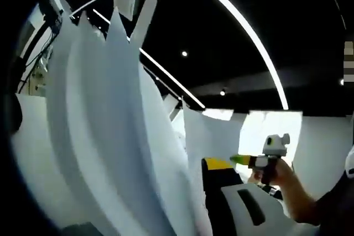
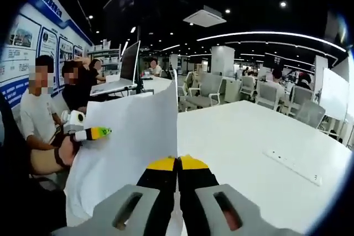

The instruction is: Organize the stack of printing papers by aligning and flattening the scattered papers on the table

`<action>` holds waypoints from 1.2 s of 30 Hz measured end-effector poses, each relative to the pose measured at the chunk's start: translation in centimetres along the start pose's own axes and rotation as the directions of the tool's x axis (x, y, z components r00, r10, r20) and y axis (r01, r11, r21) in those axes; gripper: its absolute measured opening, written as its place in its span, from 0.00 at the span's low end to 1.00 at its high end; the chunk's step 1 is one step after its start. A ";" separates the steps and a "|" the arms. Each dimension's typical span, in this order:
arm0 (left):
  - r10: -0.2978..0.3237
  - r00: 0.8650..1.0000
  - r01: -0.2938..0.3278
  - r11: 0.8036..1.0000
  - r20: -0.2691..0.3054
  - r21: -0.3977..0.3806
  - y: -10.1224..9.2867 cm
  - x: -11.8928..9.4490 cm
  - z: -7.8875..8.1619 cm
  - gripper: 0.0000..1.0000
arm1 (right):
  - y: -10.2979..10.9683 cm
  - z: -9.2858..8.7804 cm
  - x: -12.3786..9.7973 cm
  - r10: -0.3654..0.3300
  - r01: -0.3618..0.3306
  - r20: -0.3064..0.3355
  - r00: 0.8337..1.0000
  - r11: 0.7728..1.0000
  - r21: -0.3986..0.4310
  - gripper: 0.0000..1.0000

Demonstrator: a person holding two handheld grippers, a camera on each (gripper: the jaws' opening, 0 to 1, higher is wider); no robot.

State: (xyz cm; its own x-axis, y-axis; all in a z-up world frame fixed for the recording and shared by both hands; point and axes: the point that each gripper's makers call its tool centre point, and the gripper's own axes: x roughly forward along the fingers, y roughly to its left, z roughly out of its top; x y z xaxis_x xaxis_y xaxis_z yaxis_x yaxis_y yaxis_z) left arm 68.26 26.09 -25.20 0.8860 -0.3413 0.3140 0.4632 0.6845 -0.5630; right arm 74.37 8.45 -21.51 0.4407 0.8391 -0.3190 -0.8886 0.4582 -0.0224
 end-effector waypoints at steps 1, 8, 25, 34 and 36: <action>-0.001 1.000 0.001 1.000 0.001 -0.005 0.1 0.0 0.0 0.21 | 0.0 0.1 0.0 0.001 -0.001 0.005 1.000 1.000 0.003 0.00; -0.006 1.000 0.006 1.000 0.003 -0.003 -0.1 0.1 0.0 0.21 | 1.0 0.7 0.8 0.015 -0.015 0.038 0.999 1.000 0.015 0.00; -0.009 1.000 0.009 1.000 -0.003 0.006 -0.4 0.1 -0.2 0.24 | 3.3 0.9 3.8 0.011 -0.023 0.154 0.988 0.997 0.079 0.00; -0.013 1.000 0.013 1.000 -0.002 0.010 -0.4 0.1 -0.1 0.25 | 3.7 0.6 4.9 0.022 -0.043 0.161 0.987 0.991 0.130 0.00; -0.014 1.000 0.014 1.000 -0.002 0.010 -0.4 0.1 -0.1 0.25 | 3.9 0.6 5.1 0.029 -0.054 0.165 0.986 0.988 0.144 0.00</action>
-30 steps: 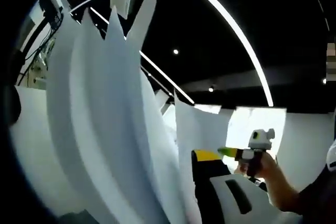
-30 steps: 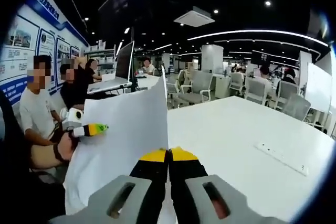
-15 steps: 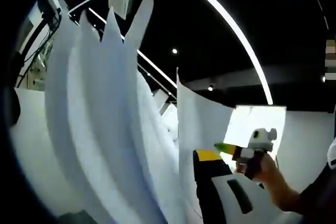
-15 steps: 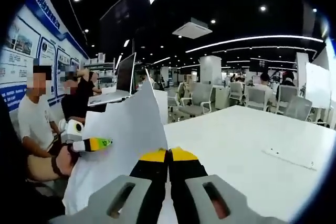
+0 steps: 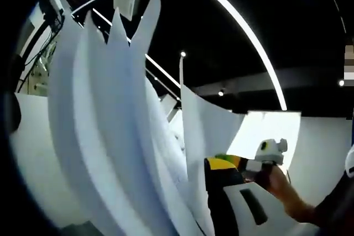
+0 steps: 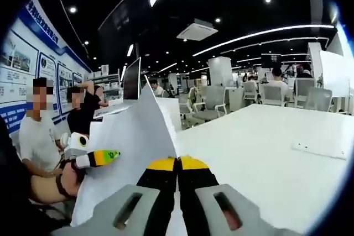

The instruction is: Organize the stack of printing papers by aligning and flattening the scattered papers on the table

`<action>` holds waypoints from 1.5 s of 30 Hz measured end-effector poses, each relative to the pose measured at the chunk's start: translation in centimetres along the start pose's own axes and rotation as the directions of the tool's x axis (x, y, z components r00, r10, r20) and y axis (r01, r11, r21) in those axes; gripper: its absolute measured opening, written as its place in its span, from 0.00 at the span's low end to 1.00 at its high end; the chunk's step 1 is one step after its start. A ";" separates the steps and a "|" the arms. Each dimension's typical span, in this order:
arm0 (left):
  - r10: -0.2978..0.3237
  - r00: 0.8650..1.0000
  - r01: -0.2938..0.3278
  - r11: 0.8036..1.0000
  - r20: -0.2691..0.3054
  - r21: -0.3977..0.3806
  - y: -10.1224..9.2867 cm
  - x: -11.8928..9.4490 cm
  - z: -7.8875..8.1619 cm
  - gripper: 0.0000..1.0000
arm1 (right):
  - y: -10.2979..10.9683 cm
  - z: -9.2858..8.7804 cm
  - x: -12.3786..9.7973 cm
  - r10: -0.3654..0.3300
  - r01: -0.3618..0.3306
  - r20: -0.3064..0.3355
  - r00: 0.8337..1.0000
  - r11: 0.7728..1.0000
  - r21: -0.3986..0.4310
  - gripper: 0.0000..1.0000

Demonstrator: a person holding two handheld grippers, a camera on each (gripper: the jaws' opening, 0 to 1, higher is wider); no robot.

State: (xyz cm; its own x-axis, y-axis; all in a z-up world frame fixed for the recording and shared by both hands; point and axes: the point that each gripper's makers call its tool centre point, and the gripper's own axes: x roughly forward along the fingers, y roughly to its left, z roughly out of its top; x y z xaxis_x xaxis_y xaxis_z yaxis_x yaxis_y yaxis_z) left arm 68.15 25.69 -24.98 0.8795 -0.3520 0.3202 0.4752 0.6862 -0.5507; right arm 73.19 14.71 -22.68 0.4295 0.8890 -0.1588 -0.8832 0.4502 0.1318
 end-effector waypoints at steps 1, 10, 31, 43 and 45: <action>-0.001 1.000 0.001 1.000 0.001 0.002 0.0 0.0 0.0 0.25 | 0.1 -0.1 0.1 0.002 -0.002 0.005 1.000 1.000 0.011 0.00; -0.009 1.000 0.009 1.000 -0.001 0.009 -0.2 0.0 0.0 0.24 | 1.5 -0.8 1.0 0.029 -0.029 -0.008 1.000 1.000 -0.003 0.00; -0.012 1.000 0.013 0.999 -0.021 0.051 -0.4 0.2 -0.5 0.21 | 2.5 -0.7 1.8 0.046 -0.047 -0.025 0.999 0.999 -0.027 0.00; -0.008 1.000 0.008 0.995 -0.010 0.097 -0.2 0.1 -0.3 0.11 | 2.4 -0.9 1.7 0.063 -0.063 -0.036 0.997 0.998 -0.015 0.00; -0.015 1.000 0.015 0.994 -0.004 0.108 -0.4 0.1 -0.2 0.10 | 2.5 -0.8 1.7 0.066 -0.066 -0.034 0.997 0.998 -0.017 0.00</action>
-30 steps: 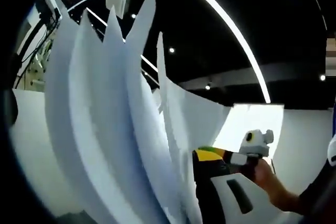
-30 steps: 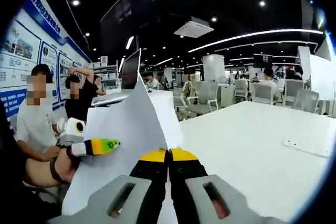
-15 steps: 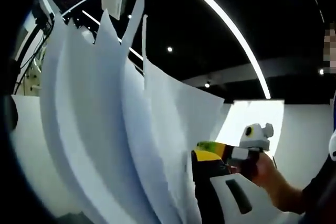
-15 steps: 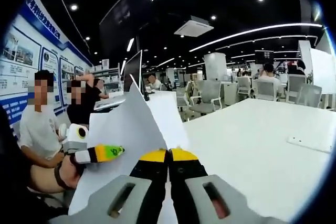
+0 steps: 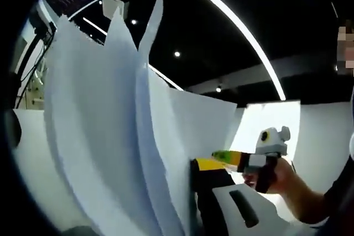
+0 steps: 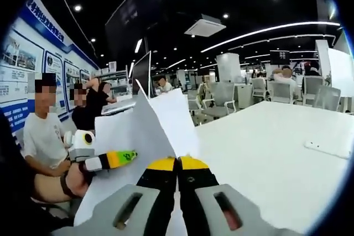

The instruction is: Organize the stack of printing papers by aligning and flattening the scattered papers on the table

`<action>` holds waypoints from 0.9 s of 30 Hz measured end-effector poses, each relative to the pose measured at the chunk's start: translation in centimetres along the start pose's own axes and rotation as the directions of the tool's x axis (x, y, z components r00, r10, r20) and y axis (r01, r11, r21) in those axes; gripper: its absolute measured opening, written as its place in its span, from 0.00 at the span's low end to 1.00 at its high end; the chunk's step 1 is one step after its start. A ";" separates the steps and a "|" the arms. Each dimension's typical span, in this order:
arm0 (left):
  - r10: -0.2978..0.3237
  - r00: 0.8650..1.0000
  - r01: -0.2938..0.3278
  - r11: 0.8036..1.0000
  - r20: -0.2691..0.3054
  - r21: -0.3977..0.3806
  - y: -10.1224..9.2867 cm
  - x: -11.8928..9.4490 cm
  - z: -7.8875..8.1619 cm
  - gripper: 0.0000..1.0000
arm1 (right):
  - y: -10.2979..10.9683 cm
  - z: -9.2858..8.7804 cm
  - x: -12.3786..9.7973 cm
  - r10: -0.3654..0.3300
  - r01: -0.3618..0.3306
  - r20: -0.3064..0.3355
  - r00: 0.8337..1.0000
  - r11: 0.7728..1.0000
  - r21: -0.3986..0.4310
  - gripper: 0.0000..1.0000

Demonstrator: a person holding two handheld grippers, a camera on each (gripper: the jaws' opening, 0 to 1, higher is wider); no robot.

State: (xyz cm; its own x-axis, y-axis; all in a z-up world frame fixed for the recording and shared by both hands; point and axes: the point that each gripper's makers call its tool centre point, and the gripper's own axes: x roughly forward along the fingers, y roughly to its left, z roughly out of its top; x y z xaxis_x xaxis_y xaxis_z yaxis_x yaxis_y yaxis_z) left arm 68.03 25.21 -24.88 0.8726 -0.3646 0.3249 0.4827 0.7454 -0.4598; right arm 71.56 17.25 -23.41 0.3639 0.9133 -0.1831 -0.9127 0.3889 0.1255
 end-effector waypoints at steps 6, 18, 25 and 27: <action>-0.018 1.000 0.018 1.000 0.003 0.022 -0.3 -0.1 0.1 0.08 | 0.2 0.1 0.0 0.004 -0.004 0.007 1.000 1.000 0.012 0.00; -0.092 0.995 0.094 0.994 0.048 -0.047 -1.3 -0.3 1.0 0.06 | 0.4 1.0 -0.6 0.026 -0.027 0.043 0.999 0.999 0.027 0.19; -0.140 0.984 0.153 0.981 0.110 -0.118 -1.6 -0.9 2.1 0.06 | 1.2 0.7 -1.1 0.086 -0.085 0.029 0.996 0.996 -0.030 0.30; -0.151 0.981 0.167 0.978 0.124 -0.123 -1.8 -1.0 2.4 0.06 | 1.1 0.3 -1.2 0.098 -0.098 0.016 0.995 0.995 -0.029 0.33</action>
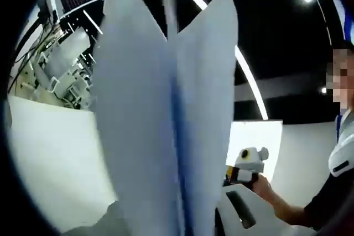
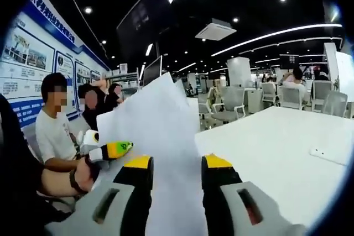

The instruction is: Organize the stack of printing papers by aligning and flattening the scattered papers on the table

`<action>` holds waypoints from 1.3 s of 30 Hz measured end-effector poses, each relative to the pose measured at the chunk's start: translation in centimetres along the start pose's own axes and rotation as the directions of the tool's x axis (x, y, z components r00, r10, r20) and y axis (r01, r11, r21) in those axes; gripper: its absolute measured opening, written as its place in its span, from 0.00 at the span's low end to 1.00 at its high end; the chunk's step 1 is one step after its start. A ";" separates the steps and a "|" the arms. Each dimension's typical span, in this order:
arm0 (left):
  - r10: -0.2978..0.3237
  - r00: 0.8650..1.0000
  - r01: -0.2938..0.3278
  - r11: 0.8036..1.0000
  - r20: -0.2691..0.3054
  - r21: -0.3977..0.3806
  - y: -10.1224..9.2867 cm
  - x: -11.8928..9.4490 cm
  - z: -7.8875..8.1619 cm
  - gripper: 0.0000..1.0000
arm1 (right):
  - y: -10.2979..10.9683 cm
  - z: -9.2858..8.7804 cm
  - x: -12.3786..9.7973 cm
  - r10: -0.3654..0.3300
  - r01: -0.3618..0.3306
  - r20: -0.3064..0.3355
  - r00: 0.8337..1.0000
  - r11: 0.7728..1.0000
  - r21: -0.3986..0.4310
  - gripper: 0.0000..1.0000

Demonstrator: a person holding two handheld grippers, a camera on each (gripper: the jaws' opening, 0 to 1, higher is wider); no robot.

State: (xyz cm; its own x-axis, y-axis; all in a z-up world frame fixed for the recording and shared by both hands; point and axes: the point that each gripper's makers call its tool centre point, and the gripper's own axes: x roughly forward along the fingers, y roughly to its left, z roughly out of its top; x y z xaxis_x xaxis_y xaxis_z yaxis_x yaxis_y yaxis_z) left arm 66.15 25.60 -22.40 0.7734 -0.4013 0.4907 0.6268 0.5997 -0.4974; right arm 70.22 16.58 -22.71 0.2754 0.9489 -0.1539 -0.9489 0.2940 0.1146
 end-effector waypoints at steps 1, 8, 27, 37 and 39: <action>-0.013 1.000 0.013 1.000 0.004 -0.012 -0.1 0.0 0.1 0.06 | -0.1 -0.1 -0.1 0.005 -0.004 -0.004 1.000 1.000 0.004 0.35; -0.078 0.997 0.079 0.995 0.019 -0.069 -1.2 0.0 0.2 0.06 | 0.2 -0.1 -1.2 0.111 -0.112 0.016 0.994 0.989 0.097 0.36; -0.176 0.983 0.175 0.984 -0.058 -0.017 -5.5 2.5 -0.7 0.06 | 0.9 -0.1 -4.1 0.167 -0.166 -0.009 0.986 0.986 0.026 0.44; -0.330 0.933 0.339 0.939 -0.142 0.051 -11.2 6.1 0.3 0.06 | 1.8 4.1 -8.3 0.207 -0.206 0.107 0.972 0.978 -0.019 0.34; -0.336 0.929 0.350 0.934 -0.156 0.073 -11.7 7.0 0.5 0.06 | 2.1 4.8 -9.0 0.212 -0.207 0.119 0.970 0.977 -0.053 0.29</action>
State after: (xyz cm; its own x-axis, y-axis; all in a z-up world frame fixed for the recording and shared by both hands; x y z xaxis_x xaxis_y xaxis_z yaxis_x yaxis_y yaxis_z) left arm 64.13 16.15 -12.76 0.5222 -0.6821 0.5118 0.8494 0.4700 -0.2402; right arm 66.46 9.22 -16.37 0.0840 0.9964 -0.0083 -0.9922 0.0844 0.0915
